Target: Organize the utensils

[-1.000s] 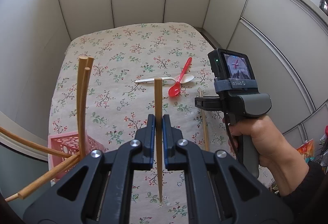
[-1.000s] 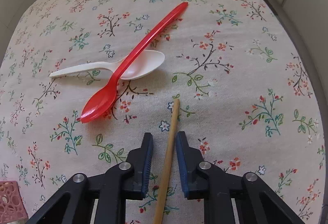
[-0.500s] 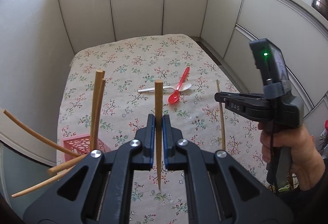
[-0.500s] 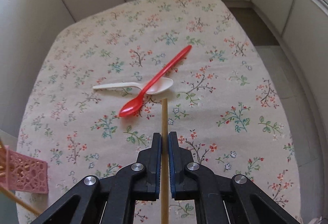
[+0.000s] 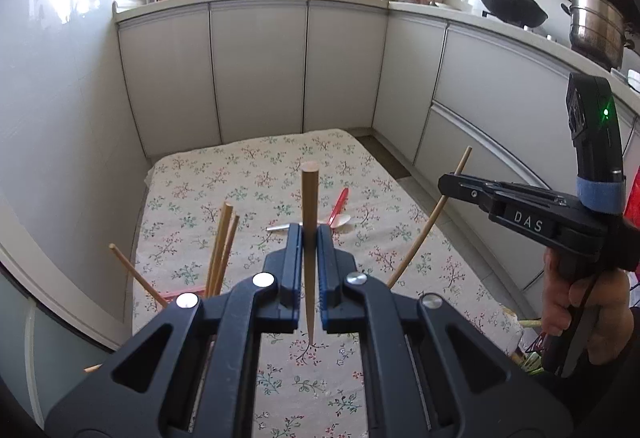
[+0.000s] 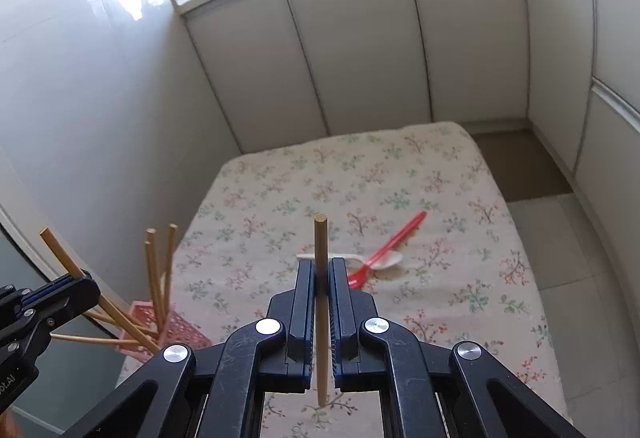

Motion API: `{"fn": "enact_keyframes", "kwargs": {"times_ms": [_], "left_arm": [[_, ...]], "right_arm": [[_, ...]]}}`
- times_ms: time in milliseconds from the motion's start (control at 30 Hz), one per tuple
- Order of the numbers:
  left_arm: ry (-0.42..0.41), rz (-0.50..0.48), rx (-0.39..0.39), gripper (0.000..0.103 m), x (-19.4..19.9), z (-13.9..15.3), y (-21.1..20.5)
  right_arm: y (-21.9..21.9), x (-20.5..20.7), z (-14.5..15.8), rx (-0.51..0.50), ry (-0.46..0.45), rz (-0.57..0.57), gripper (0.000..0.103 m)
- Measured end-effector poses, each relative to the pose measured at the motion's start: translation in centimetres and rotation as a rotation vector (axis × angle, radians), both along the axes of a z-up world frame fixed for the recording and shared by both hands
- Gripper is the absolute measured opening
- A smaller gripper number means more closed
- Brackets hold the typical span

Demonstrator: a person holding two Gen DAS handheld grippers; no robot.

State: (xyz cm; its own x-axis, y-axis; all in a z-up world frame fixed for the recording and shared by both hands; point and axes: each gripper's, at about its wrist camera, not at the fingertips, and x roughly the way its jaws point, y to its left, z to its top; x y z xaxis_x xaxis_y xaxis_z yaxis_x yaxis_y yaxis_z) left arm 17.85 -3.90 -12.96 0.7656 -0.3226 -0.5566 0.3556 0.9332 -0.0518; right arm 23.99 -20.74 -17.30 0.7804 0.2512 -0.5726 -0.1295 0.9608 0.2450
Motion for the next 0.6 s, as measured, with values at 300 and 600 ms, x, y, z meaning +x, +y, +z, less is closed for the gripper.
{"fn": "enact_keyframes", "kwargs": {"times_ms": [300, 600], "left_arm": [[-0.129, 0.047, -0.062, 0.008, -1.7, 5.0, 3.6], [-0.191, 0.157, 0.062, 0.008, -0.8, 4.8, 4.9]], "right_arm": [[3.2, -2.4, 4.3, 0.042, -0.126, 0.101, 0.005], [6.7, -2.9, 5.6, 0.097, -0.192, 0.18, 0.005]]}}
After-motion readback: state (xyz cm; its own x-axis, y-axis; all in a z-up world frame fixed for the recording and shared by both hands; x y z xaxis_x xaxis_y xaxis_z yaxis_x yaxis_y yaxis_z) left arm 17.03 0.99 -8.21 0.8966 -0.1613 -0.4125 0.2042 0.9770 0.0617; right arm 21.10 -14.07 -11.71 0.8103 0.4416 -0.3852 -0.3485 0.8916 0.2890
